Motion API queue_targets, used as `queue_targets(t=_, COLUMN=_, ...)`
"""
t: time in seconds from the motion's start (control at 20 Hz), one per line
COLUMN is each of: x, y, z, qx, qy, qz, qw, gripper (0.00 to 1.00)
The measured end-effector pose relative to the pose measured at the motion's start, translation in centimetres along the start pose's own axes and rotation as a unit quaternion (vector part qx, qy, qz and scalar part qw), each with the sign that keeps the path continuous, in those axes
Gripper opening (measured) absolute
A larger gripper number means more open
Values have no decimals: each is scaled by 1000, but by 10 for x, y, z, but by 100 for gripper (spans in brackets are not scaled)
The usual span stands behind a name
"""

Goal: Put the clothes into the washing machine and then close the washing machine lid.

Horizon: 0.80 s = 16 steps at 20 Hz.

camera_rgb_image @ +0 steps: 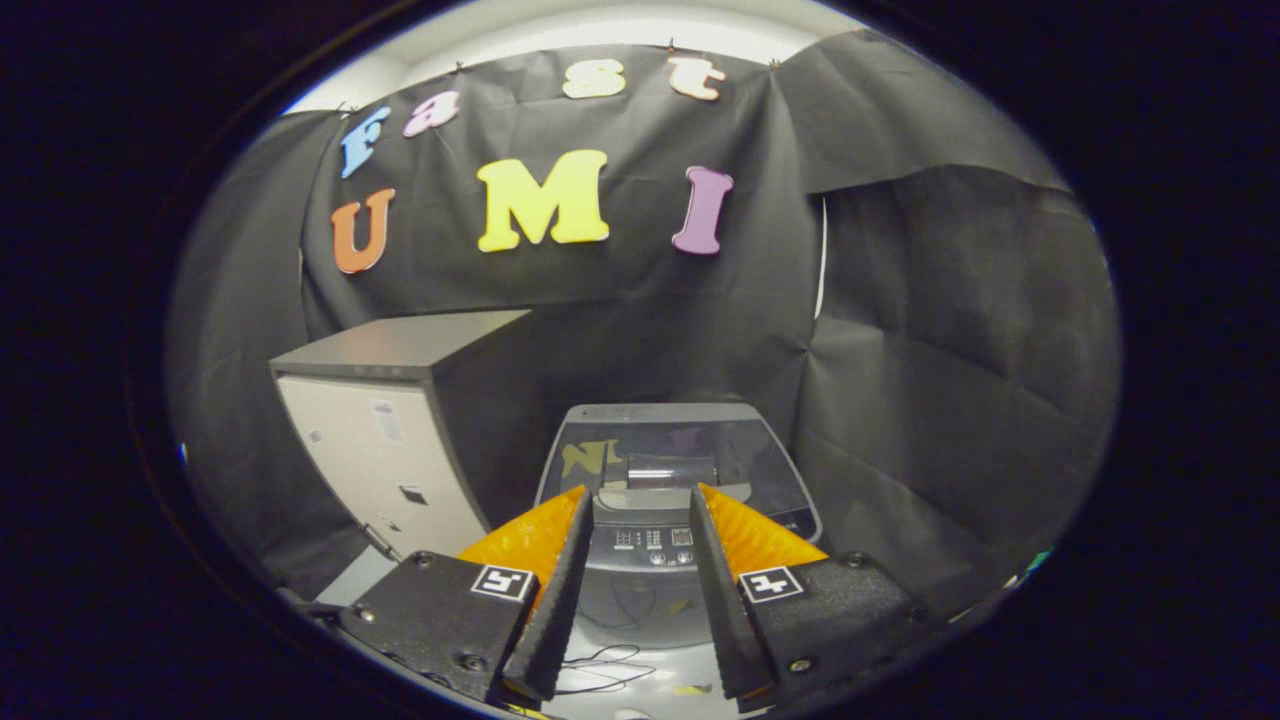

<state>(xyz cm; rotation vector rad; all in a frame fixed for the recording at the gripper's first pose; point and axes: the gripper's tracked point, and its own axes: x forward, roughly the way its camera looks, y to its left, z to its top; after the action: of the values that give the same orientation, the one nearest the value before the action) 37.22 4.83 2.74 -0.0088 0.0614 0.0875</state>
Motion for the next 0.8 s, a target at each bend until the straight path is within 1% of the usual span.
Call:
queue_targets(t=0.15, x=-57, y=8, z=-9, qx=9, qy=-8, qz=-9, qw=1000, gripper=62)
queue_targets(t=0.35, x=-120, y=17, z=-13, qx=-2, qy=-25, qz=-12, qw=1000, gripper=62)
queue_targets(t=0.5, x=-153, y=22, z=-16, qx=-5, qy=-35, qz=-9, qw=999, gripper=62)
queue_targets(t=0.55, x=-163, y=22, z=-16, qx=-3, qy=-36, qz=-2, qw=999, gripper=62)
queue_targets(t=0.7, x=-183, y=18, z=-14, qx=-1, qy=-41, qz=8, qw=999, gripper=62)
queue_targets(t=0.8, x=-194, y=11, z=-11, qx=-3, qy=-52, qz=4, qw=999, gripper=62)
